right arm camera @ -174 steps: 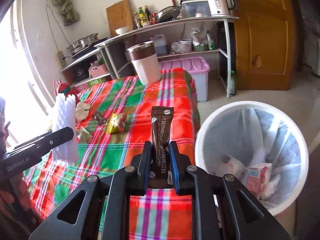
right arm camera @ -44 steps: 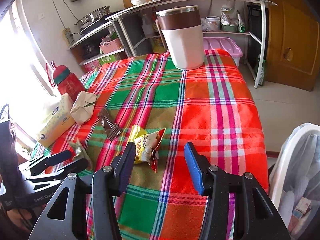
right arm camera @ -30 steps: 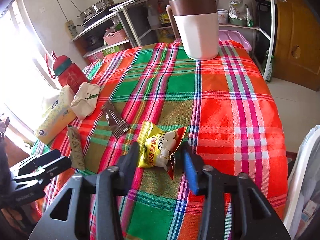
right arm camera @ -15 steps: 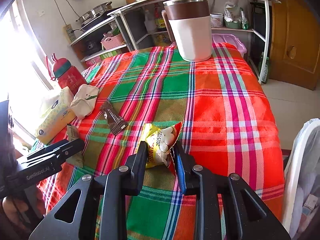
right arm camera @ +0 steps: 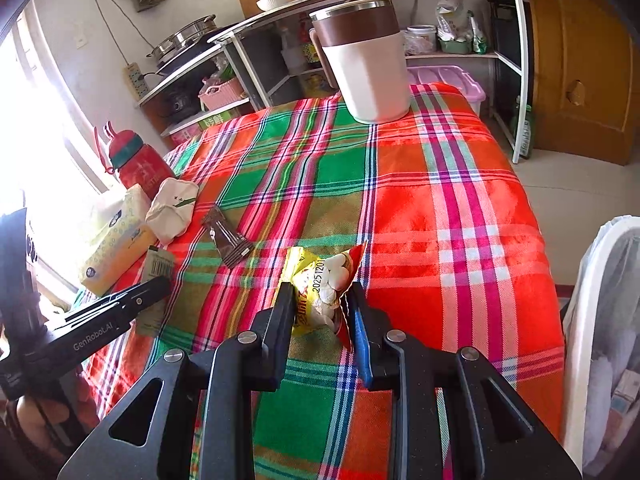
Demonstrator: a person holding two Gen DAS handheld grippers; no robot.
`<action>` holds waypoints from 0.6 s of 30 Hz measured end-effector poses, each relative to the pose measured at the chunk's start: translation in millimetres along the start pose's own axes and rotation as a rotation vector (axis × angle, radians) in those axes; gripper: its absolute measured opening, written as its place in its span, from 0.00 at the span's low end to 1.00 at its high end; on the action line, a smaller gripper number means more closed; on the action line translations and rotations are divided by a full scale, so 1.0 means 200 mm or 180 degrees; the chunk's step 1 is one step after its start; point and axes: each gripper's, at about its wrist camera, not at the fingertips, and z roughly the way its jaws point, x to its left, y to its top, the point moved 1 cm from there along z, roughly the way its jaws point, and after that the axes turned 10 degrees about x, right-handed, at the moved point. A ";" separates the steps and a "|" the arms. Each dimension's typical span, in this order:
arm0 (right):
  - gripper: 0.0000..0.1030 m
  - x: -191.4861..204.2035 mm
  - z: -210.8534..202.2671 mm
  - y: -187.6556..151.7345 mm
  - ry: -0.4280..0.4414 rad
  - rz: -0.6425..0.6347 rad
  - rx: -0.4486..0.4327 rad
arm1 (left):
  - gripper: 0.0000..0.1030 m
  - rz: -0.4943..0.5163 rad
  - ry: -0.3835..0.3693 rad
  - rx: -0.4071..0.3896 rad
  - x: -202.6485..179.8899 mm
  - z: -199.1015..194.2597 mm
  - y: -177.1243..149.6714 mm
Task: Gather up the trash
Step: 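Grasp the beige-green wrapper with the left gripper while the right holds the yellow packet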
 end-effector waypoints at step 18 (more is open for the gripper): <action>0.27 -0.02 -0.10 -0.07 0.0092 0.0079 -0.0130 | 0.16 0.0036 -0.0086 -0.0188 0.04 -0.16 -0.10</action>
